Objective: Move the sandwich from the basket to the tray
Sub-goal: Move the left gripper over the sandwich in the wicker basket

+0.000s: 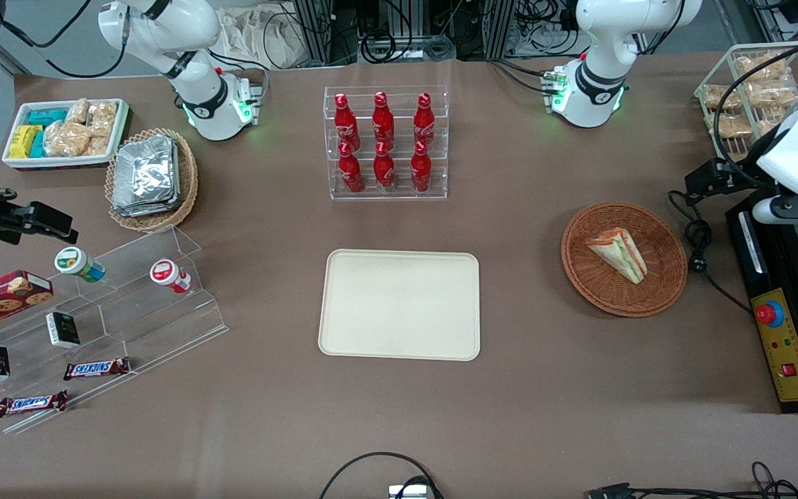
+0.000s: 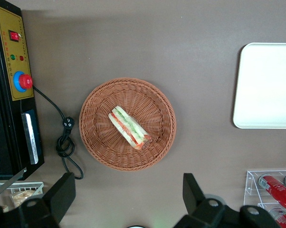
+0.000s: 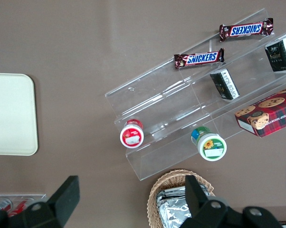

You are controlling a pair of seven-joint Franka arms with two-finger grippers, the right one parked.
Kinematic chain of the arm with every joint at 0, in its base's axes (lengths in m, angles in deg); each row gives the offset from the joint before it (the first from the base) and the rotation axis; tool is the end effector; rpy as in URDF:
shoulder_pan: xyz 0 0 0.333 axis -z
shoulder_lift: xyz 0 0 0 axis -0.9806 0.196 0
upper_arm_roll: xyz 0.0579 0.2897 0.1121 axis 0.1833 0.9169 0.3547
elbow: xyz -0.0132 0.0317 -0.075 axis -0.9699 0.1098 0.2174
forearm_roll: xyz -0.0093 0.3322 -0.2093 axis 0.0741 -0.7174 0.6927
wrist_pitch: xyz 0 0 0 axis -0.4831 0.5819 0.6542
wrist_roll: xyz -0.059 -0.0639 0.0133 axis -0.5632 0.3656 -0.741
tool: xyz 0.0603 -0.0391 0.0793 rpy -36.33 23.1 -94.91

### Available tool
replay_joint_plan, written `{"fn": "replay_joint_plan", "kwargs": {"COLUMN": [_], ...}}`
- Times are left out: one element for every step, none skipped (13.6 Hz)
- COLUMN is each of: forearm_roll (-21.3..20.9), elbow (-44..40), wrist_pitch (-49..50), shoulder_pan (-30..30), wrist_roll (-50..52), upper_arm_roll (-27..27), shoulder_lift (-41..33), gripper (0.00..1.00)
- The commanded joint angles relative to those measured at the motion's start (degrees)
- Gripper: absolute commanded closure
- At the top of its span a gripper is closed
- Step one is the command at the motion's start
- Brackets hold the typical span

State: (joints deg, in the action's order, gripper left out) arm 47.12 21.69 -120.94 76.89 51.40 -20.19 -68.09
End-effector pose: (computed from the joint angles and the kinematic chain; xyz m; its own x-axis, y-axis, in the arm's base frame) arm 0.5509 -0.0461 0.6220 0.9973 -0.0395 -0.0620 -0.0401 -0.9992 -0.0084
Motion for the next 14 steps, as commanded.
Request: {"fn": "replay_joint_plan", "kwargs": {"forearm_roll": [-0.16,-0.25,-0.42,-0.51,-0.77,-2.26,-4.01,-4.20,-4.29,-4.29,-4.29,-4.29,-4.29,-4.21], "elbow": [-0.50,-0.50,-0.50,-0.41,-0.06,-0.06,0.20,1.42,3.96,6.68,9.41,12.92,16.87,20.82], "wrist_pitch": [-0.20,-0.20,-0.20,-0.29,-0.46,-0.55,-0.73,-1.69,-3.87,-5.72,-8.26,-11.51,-14.85,-18.27], "shoulder_pan": [0.05,0.05,0.05,0.05,0.05,0.05,0.66,0.84,0.93,0.93,0.93,0.93,0.93,0.84], "wrist_roll": [0.61,0.52,0.52,0.78,2.61,7.33,11.55,13.42,13.96,15.53,17.81,19.75,21.68,23.44], "upper_arm_roll": [-0.20,-0.20,-0.20,-0.20,-0.20,-0.38,-1.25,-1.52,-1.52,-1.52,-1.52,-1.52,-1.52,-1.52], "shoulder_lift": [0.18,0.27,0.45,0.79,1.23,2.46,3.43,3.61,3.00,2.47,1.77,0.98,-0.07,-1.21], "gripper": [0.00,0.00,0.00,0.00,0.00,0.00,0.00,0.00,0.00,0.00,0.00,0.00,0.00,0.00]}}
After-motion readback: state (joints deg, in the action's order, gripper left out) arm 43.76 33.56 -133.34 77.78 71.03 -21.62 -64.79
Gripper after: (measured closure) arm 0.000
